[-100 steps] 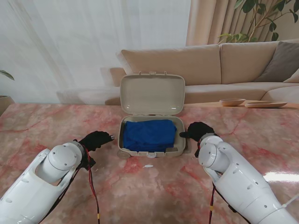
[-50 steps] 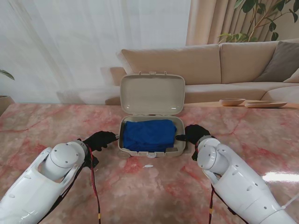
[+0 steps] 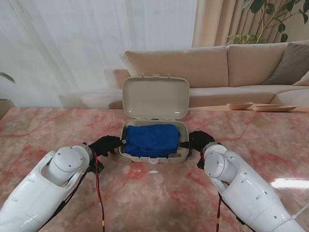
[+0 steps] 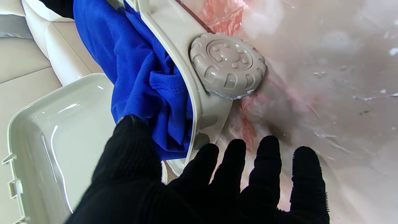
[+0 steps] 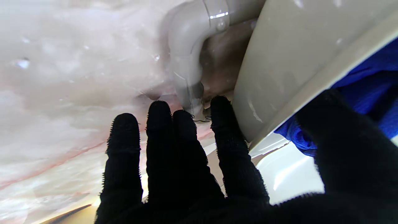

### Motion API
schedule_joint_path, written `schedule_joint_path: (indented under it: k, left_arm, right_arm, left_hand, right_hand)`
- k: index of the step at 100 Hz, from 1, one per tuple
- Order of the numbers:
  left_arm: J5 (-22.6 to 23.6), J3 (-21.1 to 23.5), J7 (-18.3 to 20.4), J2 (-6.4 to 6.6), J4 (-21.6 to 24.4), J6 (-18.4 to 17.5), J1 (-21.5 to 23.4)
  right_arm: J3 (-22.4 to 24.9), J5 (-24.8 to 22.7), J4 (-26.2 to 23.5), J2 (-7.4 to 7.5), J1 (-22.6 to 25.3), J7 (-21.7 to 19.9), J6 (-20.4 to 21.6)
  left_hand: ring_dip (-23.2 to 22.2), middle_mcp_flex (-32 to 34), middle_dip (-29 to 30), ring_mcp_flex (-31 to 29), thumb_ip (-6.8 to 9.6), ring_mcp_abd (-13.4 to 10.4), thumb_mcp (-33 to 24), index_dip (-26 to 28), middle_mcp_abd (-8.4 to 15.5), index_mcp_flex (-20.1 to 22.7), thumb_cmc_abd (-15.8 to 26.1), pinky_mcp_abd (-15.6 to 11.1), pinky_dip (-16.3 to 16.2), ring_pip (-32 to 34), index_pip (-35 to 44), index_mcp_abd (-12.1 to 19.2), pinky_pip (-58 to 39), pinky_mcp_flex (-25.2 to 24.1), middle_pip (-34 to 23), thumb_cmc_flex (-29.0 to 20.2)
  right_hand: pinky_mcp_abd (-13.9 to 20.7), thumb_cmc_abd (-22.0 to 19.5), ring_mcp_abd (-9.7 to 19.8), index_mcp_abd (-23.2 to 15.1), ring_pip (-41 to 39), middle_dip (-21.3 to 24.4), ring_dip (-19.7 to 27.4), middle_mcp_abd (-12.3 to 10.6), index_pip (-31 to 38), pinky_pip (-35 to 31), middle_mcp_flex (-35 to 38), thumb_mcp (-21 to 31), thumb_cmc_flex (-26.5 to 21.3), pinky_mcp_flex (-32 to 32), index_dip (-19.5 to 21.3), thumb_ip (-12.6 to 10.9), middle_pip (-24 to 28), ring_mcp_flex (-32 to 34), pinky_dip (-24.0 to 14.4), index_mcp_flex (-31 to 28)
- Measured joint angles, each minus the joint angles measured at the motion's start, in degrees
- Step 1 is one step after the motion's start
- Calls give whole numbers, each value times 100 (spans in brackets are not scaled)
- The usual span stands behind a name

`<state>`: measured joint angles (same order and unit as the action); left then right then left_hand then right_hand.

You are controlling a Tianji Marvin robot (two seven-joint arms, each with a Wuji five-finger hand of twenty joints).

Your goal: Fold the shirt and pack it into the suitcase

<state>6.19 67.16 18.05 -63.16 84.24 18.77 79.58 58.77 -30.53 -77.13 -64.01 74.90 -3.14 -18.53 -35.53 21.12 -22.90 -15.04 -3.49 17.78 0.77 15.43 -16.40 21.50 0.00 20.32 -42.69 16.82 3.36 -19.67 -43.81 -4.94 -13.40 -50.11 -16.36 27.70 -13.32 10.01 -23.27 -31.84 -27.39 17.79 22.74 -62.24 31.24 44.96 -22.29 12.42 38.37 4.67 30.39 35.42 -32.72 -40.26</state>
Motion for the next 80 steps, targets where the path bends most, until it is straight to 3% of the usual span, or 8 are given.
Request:
schedule_joint_path:
  k: [32, 53, 80]
  left_arm:
    - [57, 37, 131, 66, 46, -37, 46]
    - [192, 157, 221, 130, 209, -134, 238]
    - [309, 374, 196, 172, 491, -259, 624]
  right_arm:
    - [71, 4, -243, 82, 246, -57, 273]
    - [218, -32, -551, 136, 530, -195, 420]
    - [458, -78, -1077, 201, 981, -402, 439]
  left_hand:
    - [-1, -2, 0, 0, 0, -154, 0, -20, -2, -92, 0, -7, -71, 1, -251, -222, 2, 0, 0, 0]
    - [-1, -14, 0, 0, 1, -155, 0, -33, -24, -177, 0, -7, -32, 1, -428, -418, 3, 0, 1, 0]
    - [0, -16, 0, 1, 1, -217, 0, -33, -38, -178, 0, -84, -148, -4, -430, -448, 3, -5, 1, 0]
  right_hand:
    - [0, 0, -126, 334, 62, 18, 0, 311, 0, 0, -54, 0, 0, 0, 0, 0, -89, -3, -1, 0]
    - [0, 0, -185, 413, 122, 34, 0, 394, 0, 0, -54, 0, 0, 0, 0, -1, -227, -20, -1, -42]
    - [0, -47, -216, 507, 123, 36, 0, 417, 2, 0, -54, -1, -2, 0, 0, -1, -229, -21, -3, -142]
